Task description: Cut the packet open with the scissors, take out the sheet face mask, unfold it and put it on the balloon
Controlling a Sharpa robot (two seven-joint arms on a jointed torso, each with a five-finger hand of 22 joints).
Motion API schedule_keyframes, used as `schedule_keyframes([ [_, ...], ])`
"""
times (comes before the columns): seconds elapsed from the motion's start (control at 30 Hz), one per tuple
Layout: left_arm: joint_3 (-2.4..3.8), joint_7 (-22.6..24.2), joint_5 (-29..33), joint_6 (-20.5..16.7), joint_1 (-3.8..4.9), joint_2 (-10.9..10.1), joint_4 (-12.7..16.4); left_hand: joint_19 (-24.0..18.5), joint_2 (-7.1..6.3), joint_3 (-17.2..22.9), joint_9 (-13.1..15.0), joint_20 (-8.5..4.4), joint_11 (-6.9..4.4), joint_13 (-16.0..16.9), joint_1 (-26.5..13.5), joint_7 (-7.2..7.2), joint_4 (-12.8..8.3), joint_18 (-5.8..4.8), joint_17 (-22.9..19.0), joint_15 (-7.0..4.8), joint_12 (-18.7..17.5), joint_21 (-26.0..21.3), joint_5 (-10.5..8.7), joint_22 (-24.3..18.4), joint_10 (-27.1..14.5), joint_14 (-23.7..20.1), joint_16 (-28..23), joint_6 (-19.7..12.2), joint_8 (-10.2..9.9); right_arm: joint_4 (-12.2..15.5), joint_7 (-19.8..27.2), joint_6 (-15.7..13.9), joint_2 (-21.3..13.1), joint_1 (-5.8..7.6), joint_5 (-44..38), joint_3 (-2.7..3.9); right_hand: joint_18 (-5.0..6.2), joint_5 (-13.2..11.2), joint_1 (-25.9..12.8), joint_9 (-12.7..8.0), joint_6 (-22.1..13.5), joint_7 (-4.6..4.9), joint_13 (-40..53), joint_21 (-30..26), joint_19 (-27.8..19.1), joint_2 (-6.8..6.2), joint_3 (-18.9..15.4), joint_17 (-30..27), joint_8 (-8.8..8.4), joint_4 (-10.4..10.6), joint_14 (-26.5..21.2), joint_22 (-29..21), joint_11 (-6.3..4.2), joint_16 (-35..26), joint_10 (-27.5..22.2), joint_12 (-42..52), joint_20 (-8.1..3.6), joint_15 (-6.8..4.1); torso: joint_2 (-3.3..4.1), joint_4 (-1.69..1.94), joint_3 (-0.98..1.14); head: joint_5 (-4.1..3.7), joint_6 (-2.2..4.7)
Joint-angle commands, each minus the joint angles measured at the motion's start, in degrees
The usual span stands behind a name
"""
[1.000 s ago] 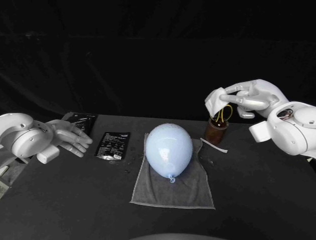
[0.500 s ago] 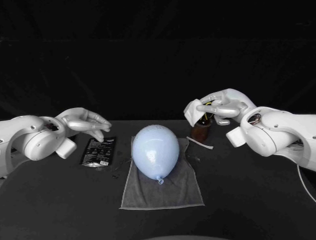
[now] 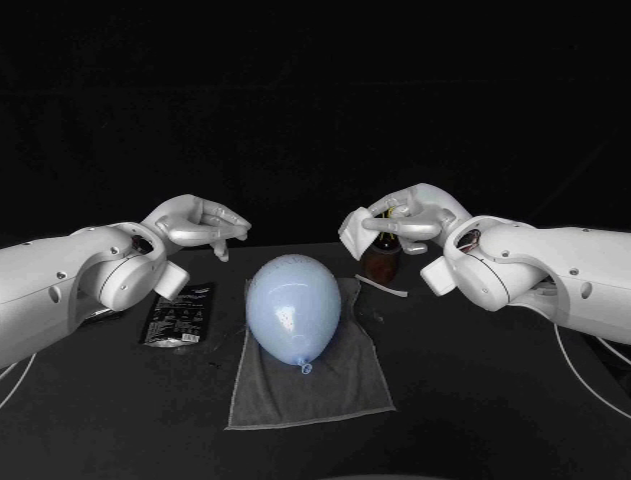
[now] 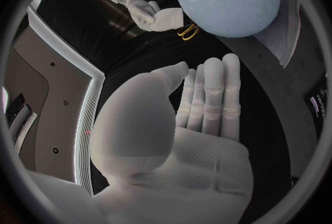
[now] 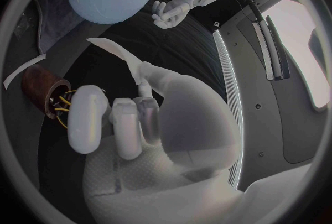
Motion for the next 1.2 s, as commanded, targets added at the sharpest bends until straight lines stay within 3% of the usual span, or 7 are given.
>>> schedule_keyframes([
  [0.03,0.20,4.7,-0.1,-2.7,0.05,1.4,-1.1,-1.0,-0.04,0.1,0.2,-0.05,0.34,-0.1,-0.7,0.07,0.2,0.69,0.0,0.03,-0.1,0.2,-0.08,0.2,-1.0,-1.9,-0.6,0.3,-0.3,-0.3,-0.7,-0.9,0.4,-0.25,-1.6,0.03,0.16,0.1,-0.1,2.3,0.3,-0.03,13.3,-0.3,-0.1,0.47,-0.1,15.0,0.17,-0.3,6.0,6.5,-0.18,0.2,4.8,0.3,-0.24,-0.29,-0.02,0.11,-0.06,-0.50,0.22],
  [0.3,0.85,8.2,0.3,-1.8,0.03,4.8,-2.5,-7.7,-0.24,0.2,0.8,1.94,1.62,-0.7,-1.0,0.78,0.4,0.56,-4.0,1.87,-1.9,-4.1,-0.09,-2.0,-3.1,-9.7,-9.9,0.1,-0.5,-0.9,-0.9,-0.1,1.5,-0.53,-2.3,0.03,0.18,0.1,-0.1,2.3,0.2,-0.02,13.2,-0.4,-0.2,0.50,-0.1,15.0,0.21,-0.3,6.0,6.4,-0.18,0.2,4.7,0.2,-0.24,-0.29,-0.02,0.11,-0.10,-0.74,1.63],
  [0.53,1.46,10.6,-2.1,-1.4,0.04,7.3,-3.5,-10.8,-0.88,-1.2,1.6,4.22,1.61,-1.5,-1.9,0.07,1.5,0.49,-7.1,3.12,-4.4,-10.2,-0.09,-5.8,-0.6,-14.4,-16.7,0.6,-1.5,-1.2,-1.2,1.7,1.9,-0.49,-1.7,0.04,0.19,0.1,-0.1,2.4,0.1,0.00,13.1,-0.5,-0.2,0.54,0.0,15.0,0.26,-0.3,6.0,6.4,-0.17,0.2,4.7,0.1,-0.24,-0.29,-0.04,0.06,-0.06,-0.78,2.98],
  [0.77,1.66,11.7,-3.3,-0.8,0.05,9.9,-4.6,-14.7,-1.17,-3.2,2.4,7.85,3.09,-1.5,-1.2,1.20,2.2,0.40,-10.3,5.44,-8.7,-18.9,-0.12,-11.3,-1.6,-20.8,-23.0,-0.3,-3.9,-1.4,-1.3,4.7,1.9,0.01,-0.3,0.11,0.22,0.1,-0.2,2.4,0.0,0.04,13.1,-0.6,-0.2,0.64,0.0,15.0,0.34,-0.3,6.0,6.3,-0.14,0.2,4.6,0.0,-0.23,-0.27,-0.11,0.03,-0.03,-0.78,4.06],
  [0.87,1.71,12.1,-4.3,0.0,0.04,11.1,-5.1,-17.3,-1.51,-5.7,2.4,9.60,4.08,-1.5,-1.6,1.61,3.0,0.05,-11.7,6.69,-10.4,-23.4,-0.22,-14.1,-3.4,-24.0,-25.9,-1.5,-5.3,-1.5,-1.4,5.9,2.0,0.44,0.0,0.15,0.24,0.1,-0.2,2.4,-0.1,0.05,13.1,-0.7,-0.3,0.69,0.0,15.0,0.38,-0.3,6.0,6.3,-0.12,0.2,4.6,0.0,-0.22,-0.26,-0.09,0.01,-0.03,-0.78,4.50],
  [1.0,1.76,12.4,-6.2,1.4,0.03,12.7,-5.9,-18.8,-1.24,-11.7,2.1,10.12,5.76,-1.6,-1.8,1.07,4.3,-0.53,-13.5,8.38,-12.2,-27.8,-0.17,-16.9,-5.9,-27.2,-29.7,-3.2,-7.2,-1.5,-1.5,7.0,2.0,1.09,0.1,0.21,0.24,0.1,-0.2,2.4,-0.1,0.05,13.1,-0.7,-0.3,0.69,0.0,15.0,0.38,-0.3,6.0,6.3,-0.12,0.2,4.6,0.0,-0.22,-0.26,-0.07,0.03,-0.03,-0.83,4.85],
  [1.2,1.85,12.2,-9.3,3.8,0.02,15.3,-7.5,-20.8,3.71,-27.9,2.2,10.18,5.27,-1.6,5.2,1.82,8.0,-4.20,-17.1,9.61,-13.3,-36.3,-0.22,-22.6,-10.0,-29.8,-38.1,-4.1,-10.1,-1.3,-1.6,7.9,2.0,2.40,0.0,0.28,0.24,0.1,-0.2,2.5,-0.2,0.07,13.1,-0.7,-0.3,0.76,0.1,15.0,0.43,-0.3,6.0,6.3,-0.11,0.2,4.6,0.0,-0.21,-0.25,0.00,0.10,-0.06,-0.78,5.31],
])
